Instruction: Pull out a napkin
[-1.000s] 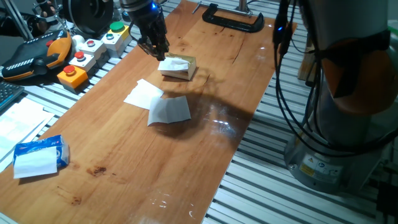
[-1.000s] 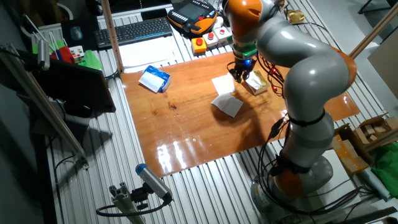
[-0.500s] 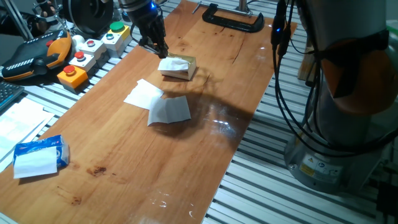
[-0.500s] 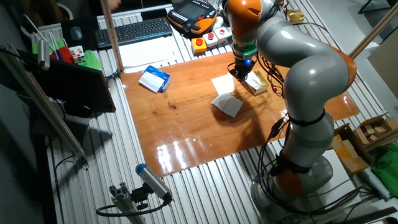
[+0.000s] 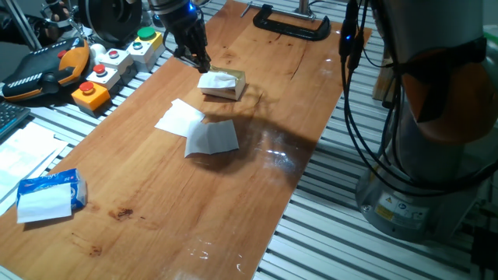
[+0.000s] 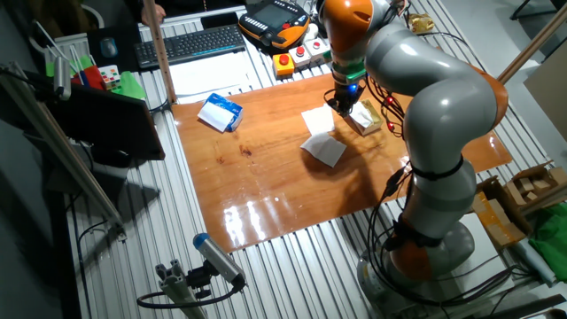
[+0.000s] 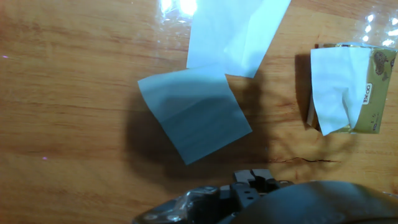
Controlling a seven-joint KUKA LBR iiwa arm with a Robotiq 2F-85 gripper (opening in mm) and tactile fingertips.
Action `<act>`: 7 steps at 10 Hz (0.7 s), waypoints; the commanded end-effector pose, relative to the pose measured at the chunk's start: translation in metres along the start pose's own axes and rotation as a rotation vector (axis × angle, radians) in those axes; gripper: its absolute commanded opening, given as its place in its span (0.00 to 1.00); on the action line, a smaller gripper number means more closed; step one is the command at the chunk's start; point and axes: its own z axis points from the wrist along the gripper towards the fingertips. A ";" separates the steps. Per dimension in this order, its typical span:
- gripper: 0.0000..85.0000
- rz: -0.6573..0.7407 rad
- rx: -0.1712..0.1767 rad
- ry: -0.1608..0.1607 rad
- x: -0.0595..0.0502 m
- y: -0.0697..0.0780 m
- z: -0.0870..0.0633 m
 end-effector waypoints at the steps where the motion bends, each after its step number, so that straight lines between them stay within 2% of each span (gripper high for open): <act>1: 0.01 0.000 0.000 -0.001 0.000 0.000 0.000; 7: 0.01 -0.017 -0.002 -0.004 0.000 0.000 0.000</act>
